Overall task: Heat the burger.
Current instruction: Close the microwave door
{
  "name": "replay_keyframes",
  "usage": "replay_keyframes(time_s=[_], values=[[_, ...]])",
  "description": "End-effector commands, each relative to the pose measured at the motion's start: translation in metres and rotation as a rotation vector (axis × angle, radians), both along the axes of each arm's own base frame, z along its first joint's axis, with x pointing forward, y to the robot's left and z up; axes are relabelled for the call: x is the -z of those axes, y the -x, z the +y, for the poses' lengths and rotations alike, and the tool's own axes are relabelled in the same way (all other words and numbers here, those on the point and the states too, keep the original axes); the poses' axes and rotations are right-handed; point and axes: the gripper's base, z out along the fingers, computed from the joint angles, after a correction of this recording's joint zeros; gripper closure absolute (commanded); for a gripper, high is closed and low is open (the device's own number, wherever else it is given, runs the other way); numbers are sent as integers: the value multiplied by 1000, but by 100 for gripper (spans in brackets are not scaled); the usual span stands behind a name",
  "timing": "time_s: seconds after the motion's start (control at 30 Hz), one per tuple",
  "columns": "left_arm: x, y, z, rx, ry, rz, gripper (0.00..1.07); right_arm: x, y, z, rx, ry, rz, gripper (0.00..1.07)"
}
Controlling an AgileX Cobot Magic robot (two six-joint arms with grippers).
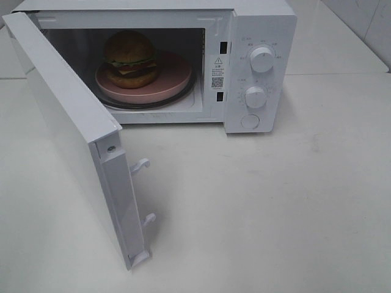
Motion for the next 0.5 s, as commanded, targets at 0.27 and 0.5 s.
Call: replay_keyframes(time_s=[0.27,0.5], values=[[1,-43,7,-59,7,-115,107,1,4,0,8,-3,-28,32],[17,-75,12,-101,-1,-175,107,1,4,0,7,-1,-28,32]])
